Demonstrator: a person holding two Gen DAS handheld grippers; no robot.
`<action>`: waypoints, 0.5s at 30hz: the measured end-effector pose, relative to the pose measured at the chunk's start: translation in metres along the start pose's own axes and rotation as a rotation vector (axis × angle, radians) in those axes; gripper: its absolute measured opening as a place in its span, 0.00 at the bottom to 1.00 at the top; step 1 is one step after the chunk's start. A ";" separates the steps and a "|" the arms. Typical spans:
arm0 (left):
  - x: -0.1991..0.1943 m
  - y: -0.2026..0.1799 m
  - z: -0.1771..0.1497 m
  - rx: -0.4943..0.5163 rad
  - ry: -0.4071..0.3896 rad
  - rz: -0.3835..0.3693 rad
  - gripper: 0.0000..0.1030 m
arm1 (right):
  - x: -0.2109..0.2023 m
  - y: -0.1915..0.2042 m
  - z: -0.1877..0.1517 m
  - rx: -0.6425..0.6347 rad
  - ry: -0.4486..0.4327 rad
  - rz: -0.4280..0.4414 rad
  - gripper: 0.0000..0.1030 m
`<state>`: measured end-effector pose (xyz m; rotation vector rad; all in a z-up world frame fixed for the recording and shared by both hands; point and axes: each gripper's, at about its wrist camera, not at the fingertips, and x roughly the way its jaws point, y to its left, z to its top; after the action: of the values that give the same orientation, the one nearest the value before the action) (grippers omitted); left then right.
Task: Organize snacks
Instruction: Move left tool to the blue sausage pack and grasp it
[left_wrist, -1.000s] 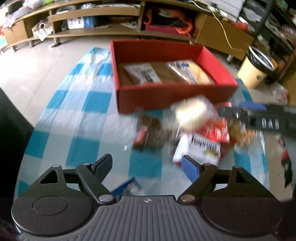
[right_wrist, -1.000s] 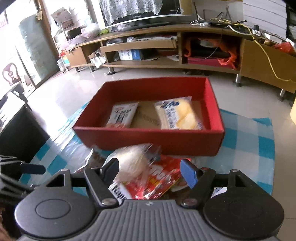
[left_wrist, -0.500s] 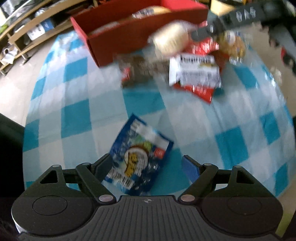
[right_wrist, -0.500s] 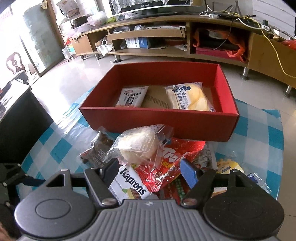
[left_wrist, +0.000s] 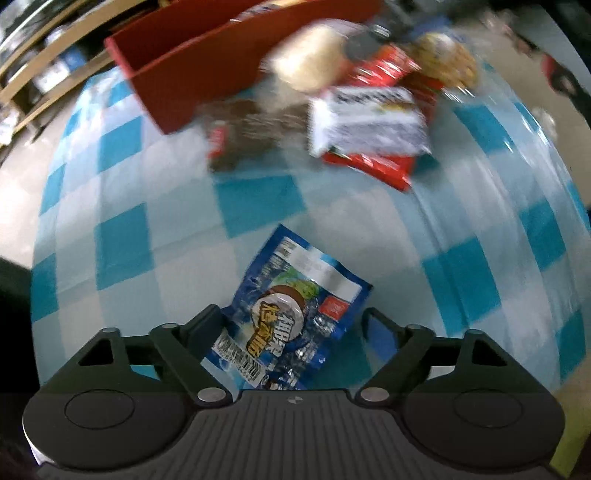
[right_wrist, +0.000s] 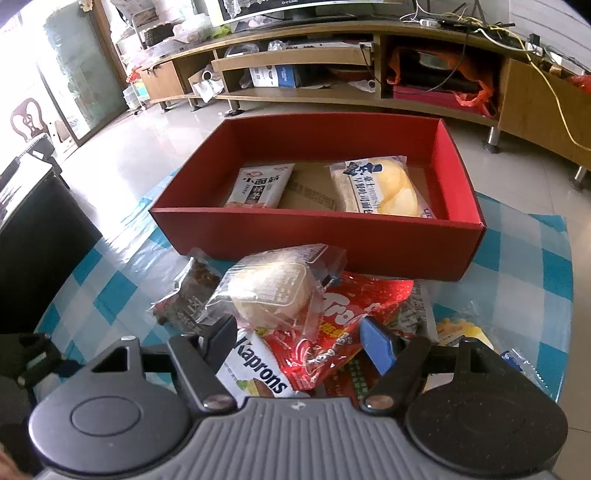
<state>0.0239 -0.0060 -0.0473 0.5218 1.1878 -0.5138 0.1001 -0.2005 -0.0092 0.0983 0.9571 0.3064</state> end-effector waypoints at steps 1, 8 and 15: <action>0.000 -0.003 -0.001 0.016 0.004 -0.002 0.86 | 0.000 -0.001 0.000 0.001 0.002 0.000 0.70; 0.009 0.005 0.012 -0.003 0.018 -0.008 0.96 | -0.001 -0.003 0.002 0.001 0.003 0.004 0.70; 0.010 -0.003 0.014 0.003 0.017 -0.029 0.85 | 0.000 -0.006 0.002 -0.005 0.011 0.000 0.70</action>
<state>0.0346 -0.0179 -0.0528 0.5132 1.2129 -0.5374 0.1031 -0.2061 -0.0088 0.0921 0.9676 0.3094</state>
